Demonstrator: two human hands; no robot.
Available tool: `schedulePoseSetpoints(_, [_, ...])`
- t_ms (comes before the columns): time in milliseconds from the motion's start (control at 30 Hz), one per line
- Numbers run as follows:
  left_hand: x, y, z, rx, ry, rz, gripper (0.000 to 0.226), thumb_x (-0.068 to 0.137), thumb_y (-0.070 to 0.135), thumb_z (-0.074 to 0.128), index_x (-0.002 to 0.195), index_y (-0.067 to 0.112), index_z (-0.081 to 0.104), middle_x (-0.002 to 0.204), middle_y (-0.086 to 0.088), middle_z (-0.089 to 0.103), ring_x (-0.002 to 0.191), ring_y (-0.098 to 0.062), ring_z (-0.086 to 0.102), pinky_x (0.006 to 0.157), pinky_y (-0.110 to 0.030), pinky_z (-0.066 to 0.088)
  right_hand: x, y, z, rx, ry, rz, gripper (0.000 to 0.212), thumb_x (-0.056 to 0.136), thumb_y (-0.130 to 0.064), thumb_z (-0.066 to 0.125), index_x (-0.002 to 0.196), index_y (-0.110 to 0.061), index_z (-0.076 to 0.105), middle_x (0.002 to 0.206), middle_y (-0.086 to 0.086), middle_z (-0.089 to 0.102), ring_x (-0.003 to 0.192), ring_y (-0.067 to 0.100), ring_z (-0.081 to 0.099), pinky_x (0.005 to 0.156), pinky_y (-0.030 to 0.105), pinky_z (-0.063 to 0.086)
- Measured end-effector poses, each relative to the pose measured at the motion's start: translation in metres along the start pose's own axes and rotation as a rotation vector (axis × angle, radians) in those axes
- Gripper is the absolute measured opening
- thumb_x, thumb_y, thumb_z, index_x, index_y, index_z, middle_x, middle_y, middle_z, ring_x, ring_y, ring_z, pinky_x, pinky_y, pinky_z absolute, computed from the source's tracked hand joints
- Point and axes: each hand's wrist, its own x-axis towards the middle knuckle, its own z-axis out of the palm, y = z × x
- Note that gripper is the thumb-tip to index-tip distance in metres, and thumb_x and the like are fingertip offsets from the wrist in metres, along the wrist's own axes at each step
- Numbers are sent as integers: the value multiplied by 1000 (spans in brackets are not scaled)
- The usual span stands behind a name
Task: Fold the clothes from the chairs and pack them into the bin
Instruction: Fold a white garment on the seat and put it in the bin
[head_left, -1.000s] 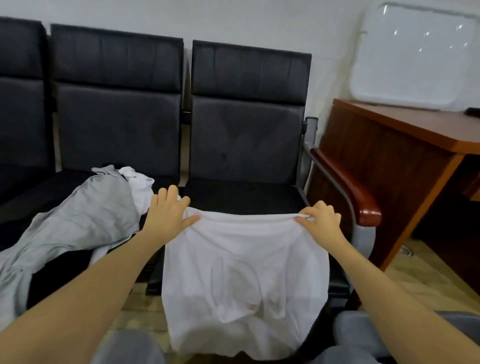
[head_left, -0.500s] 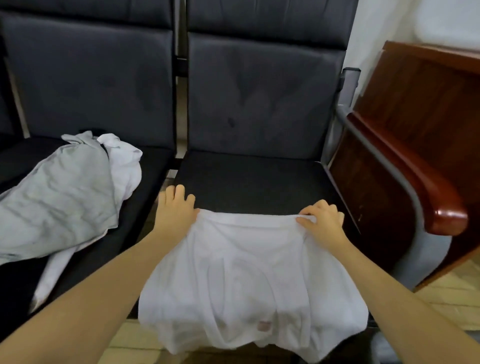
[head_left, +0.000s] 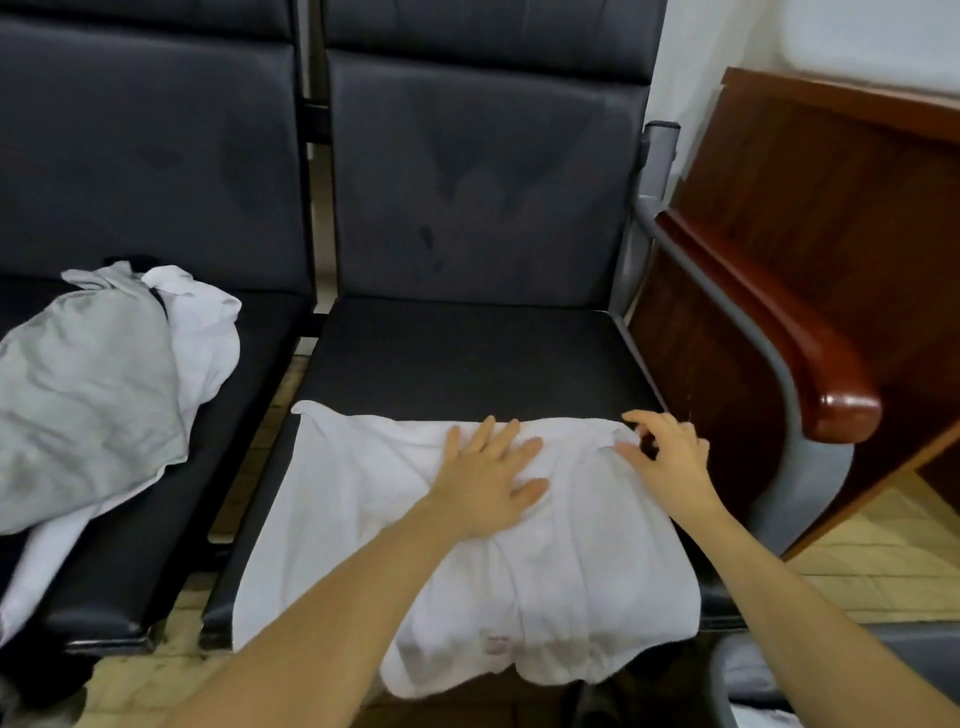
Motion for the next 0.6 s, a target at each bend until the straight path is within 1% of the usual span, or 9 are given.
schedulePoseSetpoints(100, [-1,-4,0,10,-20,24,57,95,60,17,148,43,2,158,10,-11,145,-19,-14,115,-51,-9,5,6,0,0,-88,-64,35,93,-32,58,127,-22,58,113,-1,54,103,20,50,90,27,24])
schedulePoseSetpoints(167, [-2,-5,-1,12,-1,54,55,96,59,20,147,44,7,158,11,-9,145,-18,-14,114,-50,-9,6,5,-1,35,-154,-96,43,91,-34,60,133,-25,53,123,-2,49,104,22,51,97,30,34])
schedulePoseSetpoints(200, [-2,-6,0,13,41,98,54,96,57,22,147,44,11,158,12,-6,145,-17,-12,114,-49,-9,5,6,0,10,-140,-118,45,91,-33,60,135,-25,51,129,-1,45,107,22,49,97,29,36])
schedulePoseSetpoints(267, [-1,-7,2,33,188,253,49,98,49,23,146,38,27,158,12,10,146,-14,1,113,-45,-4,4,4,0,-93,-41,-181,47,91,-29,62,135,-23,49,136,2,39,115,23,43,97,26,26])
schedulePoseSetpoints(333, [2,-5,1,-29,284,317,55,93,49,18,137,31,47,148,10,38,139,-12,29,110,-41,13,3,2,1,-166,-2,-256,42,91,-31,61,131,-21,51,133,2,44,118,22,41,93,27,20])
schedulePoseSetpoints(400, [8,4,-5,-125,263,197,71,83,58,8,128,29,54,132,10,54,124,-12,46,101,-34,26,5,2,5,-220,-31,-264,39,94,-35,55,131,-24,51,130,-3,50,117,19,44,89,26,18])
schedulePoseSetpoints(467, [17,20,-9,-53,250,84,77,77,70,9,117,26,59,116,6,57,107,-18,50,90,-33,33,8,6,7,-205,-3,-229,35,96,-31,53,131,-25,53,126,-4,56,114,17,47,87,28,17])
schedulePoseSetpoints(533, [27,34,-10,35,239,31,64,83,71,29,108,20,59,108,1,50,99,-22,45,84,-35,33,13,9,7,-149,31,-217,27,96,-21,54,121,-25,63,115,-3,63,104,17,52,80,28,15])
schedulePoseSetpoints(600, [33,41,-4,-13,297,0,45,89,56,45,107,18,61,107,-1,49,98,-23,42,83,-34,32,19,11,5,-143,47,-220,24,96,-15,54,115,-23,68,105,-2,66,96,17,53,77,29,14])
